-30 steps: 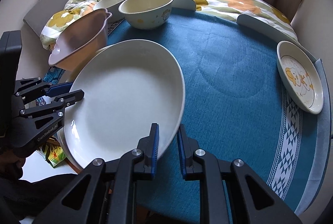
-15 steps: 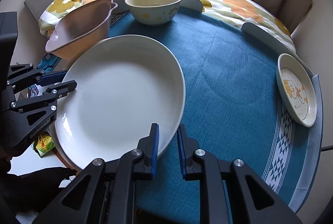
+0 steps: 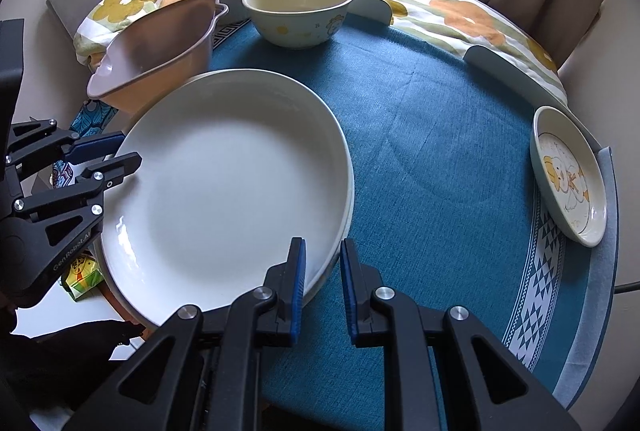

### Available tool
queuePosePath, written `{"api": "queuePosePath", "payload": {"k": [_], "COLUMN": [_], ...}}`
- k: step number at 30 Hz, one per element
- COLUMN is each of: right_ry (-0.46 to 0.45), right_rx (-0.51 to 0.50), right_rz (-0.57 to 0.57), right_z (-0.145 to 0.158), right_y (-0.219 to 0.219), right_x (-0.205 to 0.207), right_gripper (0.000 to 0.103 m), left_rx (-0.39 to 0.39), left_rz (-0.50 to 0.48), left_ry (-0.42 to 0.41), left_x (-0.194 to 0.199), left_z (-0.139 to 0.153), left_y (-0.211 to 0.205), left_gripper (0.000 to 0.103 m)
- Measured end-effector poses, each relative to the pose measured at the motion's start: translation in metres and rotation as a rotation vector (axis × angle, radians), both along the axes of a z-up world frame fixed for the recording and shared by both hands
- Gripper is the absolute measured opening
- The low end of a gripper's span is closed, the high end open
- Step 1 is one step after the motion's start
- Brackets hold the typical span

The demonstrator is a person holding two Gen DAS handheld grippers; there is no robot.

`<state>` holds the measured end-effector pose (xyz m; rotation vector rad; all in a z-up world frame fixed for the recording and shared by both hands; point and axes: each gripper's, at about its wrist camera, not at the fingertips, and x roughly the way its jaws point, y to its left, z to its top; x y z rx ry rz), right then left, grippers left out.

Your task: Organize plates and bowls

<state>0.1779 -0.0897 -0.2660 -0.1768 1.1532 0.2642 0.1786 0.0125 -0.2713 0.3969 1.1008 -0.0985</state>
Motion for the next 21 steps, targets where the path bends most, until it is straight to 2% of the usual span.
{"api": "queuePosePath", "payload": {"k": [4, 14, 18, 20, 21], "right_ry": [-0.003, -0.007, -0.047, -0.081, -0.102], "right_rx": [0.001, 0.018, 0.053, 0.079, 0.094], "right_rz": [-0.001, -0.009, -0.055, -0.097, -0.124], "right_z": [-0.001, 0.0, 0.022, 0.04, 0.05], "right_y": [0.001, -0.003, -0.016, -0.029, -0.036], "right_x": [-0.001, -0.002, -0.006, -0.008, -0.011], "right_gripper": [0.016, 0.016, 0.016, 0.016, 0.016], "left_rx": [0.022, -0.008, -0.054, -0.091, -0.112], "left_rz": [0.008, 0.017, 0.003, -0.011, -0.023], "left_ry": [-0.012, -0.001, -0.078, -0.131, -0.162], "left_x": [-0.002, -0.001, -0.006, -0.008, -0.009], "left_z": [0.001, 0.007, 0.046, 0.071, 0.084], "left_y": [0.0, 0.004, 0.002, 0.0, -0.002], "left_gripper": [0.016, 0.016, 0.016, 0.022, 0.03]}}
